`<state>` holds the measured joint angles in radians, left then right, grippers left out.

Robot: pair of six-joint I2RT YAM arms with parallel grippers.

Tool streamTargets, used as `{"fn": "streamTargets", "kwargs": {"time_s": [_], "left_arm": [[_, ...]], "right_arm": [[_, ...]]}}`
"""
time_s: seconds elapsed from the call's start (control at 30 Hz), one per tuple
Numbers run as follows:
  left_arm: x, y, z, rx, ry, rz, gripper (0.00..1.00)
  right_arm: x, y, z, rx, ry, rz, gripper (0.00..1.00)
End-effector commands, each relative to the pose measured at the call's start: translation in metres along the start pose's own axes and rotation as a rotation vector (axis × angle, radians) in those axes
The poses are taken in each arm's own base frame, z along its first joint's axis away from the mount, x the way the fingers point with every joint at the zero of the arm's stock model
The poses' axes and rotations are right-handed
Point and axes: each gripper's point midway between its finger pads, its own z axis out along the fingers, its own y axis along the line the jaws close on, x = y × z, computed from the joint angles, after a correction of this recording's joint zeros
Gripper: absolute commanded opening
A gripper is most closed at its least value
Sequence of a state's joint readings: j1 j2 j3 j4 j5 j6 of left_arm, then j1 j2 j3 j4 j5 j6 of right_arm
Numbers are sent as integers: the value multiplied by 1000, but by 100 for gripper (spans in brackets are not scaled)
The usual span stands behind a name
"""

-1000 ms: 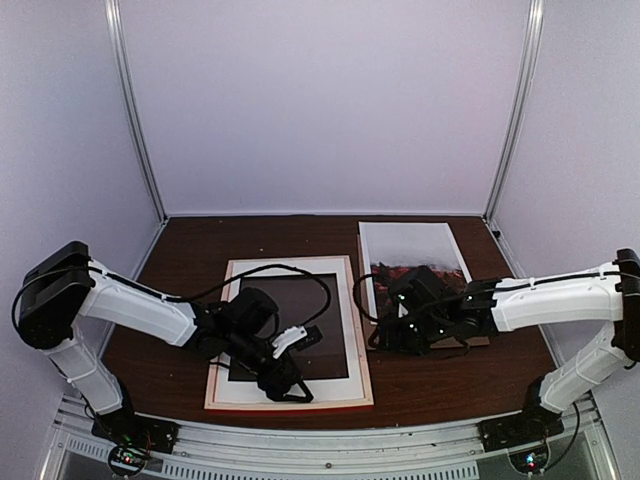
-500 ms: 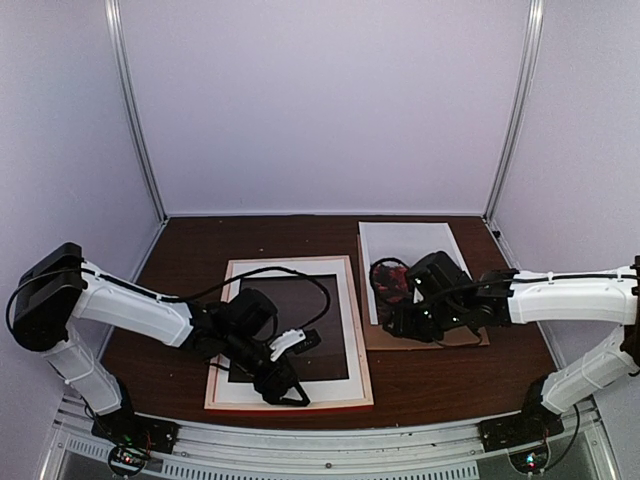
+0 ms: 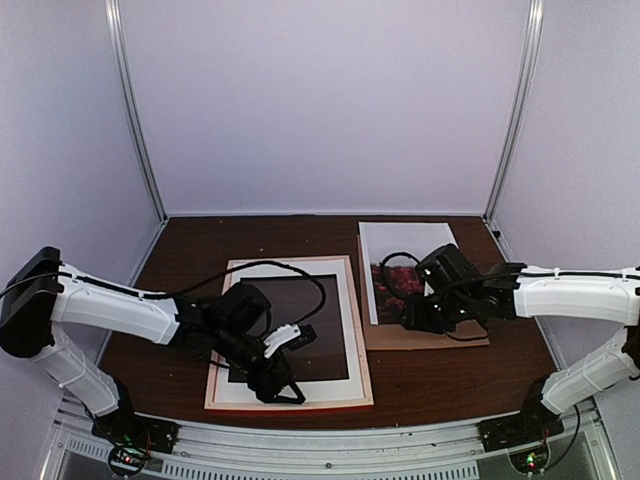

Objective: Put the photo into the frame
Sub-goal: Place the mat board on the glass panel, then press the mat board against the glass panel.

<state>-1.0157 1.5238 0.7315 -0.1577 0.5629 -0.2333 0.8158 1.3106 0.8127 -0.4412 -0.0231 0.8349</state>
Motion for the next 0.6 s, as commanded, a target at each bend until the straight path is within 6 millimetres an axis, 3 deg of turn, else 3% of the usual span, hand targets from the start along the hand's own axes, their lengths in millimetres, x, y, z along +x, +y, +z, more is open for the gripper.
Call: {"fn": "streamTargets", "kwargs": {"time_s": [0.0,0.33,0.43,0.57], "left_arm": [[-41,-3,-25,-91,-122,96,91],[-108,77,-93,-507,-261,-29,98],[-122,107,-117,-573,-302,-123,98],[-129,149,-141,-656,-328,-233,98]], "right_arm": [[-18,1,-8,23,-55,-64,46],[-68,0,-16,55,-129,-132,64],[-83,0,-16,57,-144,-149,77],[-99,-1,-12,73,-153,-175,81]]}}
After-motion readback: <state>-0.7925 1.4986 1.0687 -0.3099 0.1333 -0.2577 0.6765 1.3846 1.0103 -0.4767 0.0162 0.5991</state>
